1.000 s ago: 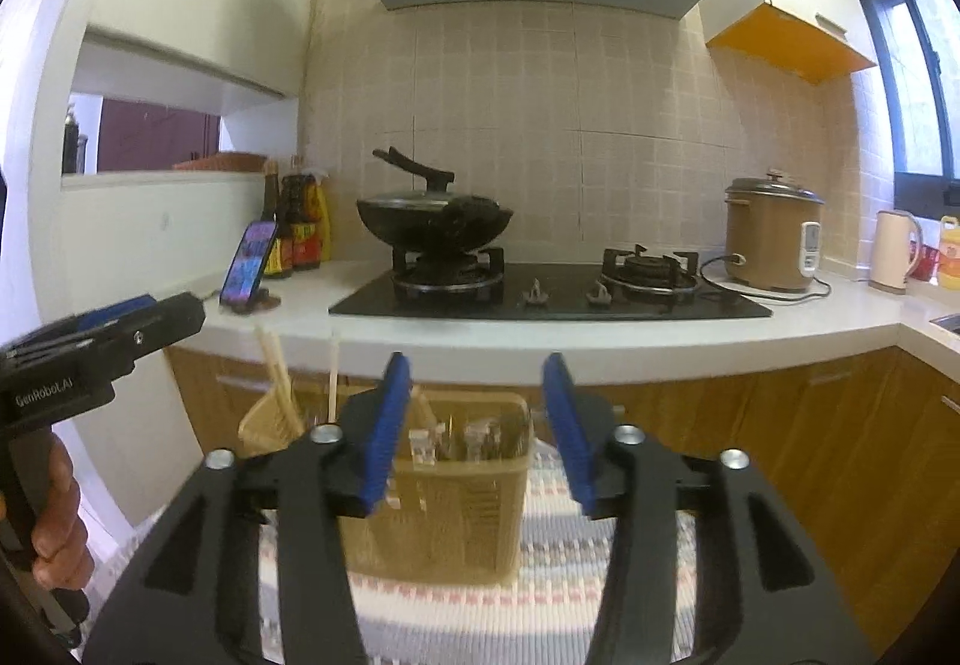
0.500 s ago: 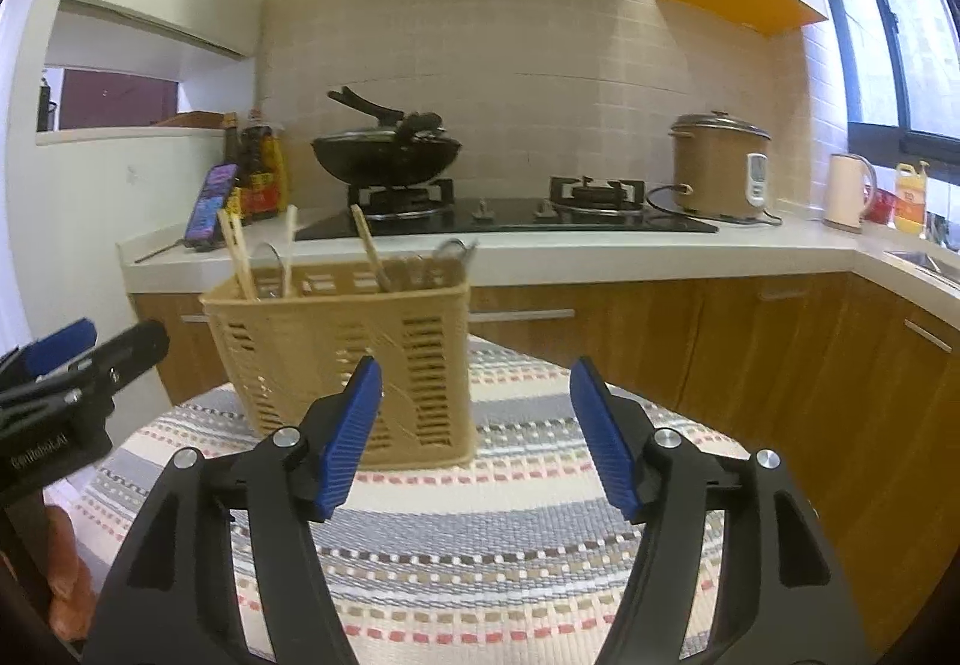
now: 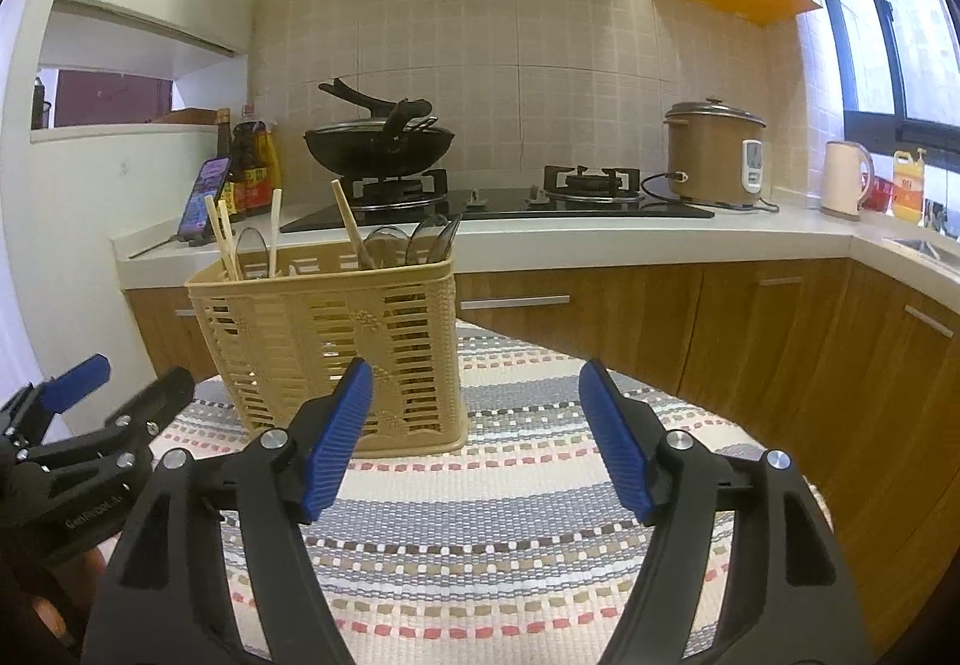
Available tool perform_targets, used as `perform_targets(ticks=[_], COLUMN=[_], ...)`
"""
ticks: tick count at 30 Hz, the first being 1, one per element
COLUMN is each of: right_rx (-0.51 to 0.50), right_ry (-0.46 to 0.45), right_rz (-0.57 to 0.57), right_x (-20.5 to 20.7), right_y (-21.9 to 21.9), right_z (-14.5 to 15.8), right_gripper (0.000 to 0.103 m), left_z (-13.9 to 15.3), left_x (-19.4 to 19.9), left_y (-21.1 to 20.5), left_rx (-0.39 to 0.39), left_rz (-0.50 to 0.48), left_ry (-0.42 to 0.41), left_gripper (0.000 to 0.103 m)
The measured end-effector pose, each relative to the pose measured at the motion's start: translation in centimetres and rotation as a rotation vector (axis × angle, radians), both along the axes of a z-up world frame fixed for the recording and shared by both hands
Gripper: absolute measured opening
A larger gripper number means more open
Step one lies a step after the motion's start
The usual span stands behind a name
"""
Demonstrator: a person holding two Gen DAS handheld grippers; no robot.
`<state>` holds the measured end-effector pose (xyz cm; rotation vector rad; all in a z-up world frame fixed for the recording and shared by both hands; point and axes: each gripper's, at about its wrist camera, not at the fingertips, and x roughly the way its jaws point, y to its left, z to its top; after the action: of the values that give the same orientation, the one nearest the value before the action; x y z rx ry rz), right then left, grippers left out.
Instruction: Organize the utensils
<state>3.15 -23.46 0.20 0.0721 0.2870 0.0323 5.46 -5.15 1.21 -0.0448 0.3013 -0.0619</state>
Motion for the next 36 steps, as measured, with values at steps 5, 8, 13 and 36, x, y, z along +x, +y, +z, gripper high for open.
perform_targets(ticks=[5,8,13,36], right_rx=[-0.017,-0.017,0.001,-0.034], right_ry=[-0.018,-0.020,-0.019,-0.027], right_rz=[-0.013,-0.016,-0.019,-0.053], right_x=[-0.3,-0.3,-0.3,-0.2], right_y=[0.2,0.2,-0.2,0.5], right_z=[0.2,0.2,0.3,-0.1], right_gripper=[0.070,0.070,0.070,0.074], left_z=[0.0,0.0,0.1,0.1], left_x=[-0.3,-0.5,-0.6,-0.2], left_y=[-0.3,-0.4,-0.2,0.4], left_rx=[0.011,0.013,0.004,-0.044], left_rz=[0.000,0.000,0.012,-0.034], left_ry=[-0.013,-0.021,-0.027,0.012], left_gripper=[0.093,0.093,0.093,0.093])
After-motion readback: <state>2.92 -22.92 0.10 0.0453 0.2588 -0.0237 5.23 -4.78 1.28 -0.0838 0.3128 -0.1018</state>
